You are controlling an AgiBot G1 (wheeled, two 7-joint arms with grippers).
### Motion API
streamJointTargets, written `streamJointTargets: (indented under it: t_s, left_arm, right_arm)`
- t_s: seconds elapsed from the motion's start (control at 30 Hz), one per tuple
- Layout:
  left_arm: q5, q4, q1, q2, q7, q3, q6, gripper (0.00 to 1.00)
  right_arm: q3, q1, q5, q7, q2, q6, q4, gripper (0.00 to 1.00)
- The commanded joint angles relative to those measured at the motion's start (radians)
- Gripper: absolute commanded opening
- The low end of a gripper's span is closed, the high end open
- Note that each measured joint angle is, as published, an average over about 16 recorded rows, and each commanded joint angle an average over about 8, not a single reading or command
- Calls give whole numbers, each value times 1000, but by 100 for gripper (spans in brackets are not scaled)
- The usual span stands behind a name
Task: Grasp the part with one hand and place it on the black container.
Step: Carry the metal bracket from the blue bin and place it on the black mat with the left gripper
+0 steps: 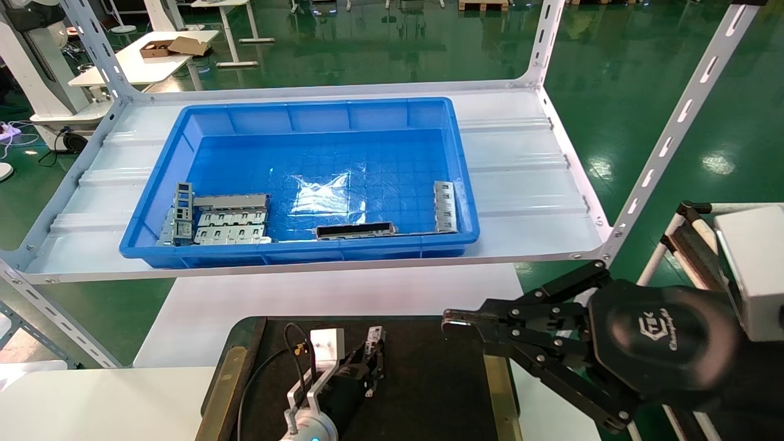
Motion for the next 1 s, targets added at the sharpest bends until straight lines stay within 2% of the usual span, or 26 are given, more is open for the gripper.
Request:
streamJointTargets:
  t_s: [0.03,0.57,1.0]
  left_arm:
    - [-17,24,-12,13,5,10,-21,0]
    - [-123,62,-64,23,-5,131,-131,0]
    - [-149,94,-83,25,-60,214,-164,0]
  right_arm:
    - [0,0,0,0,0,0,0,0]
    - [0,0,0,0,0,0,0,0]
    - [-1,0,0,0,0,0,0,0]
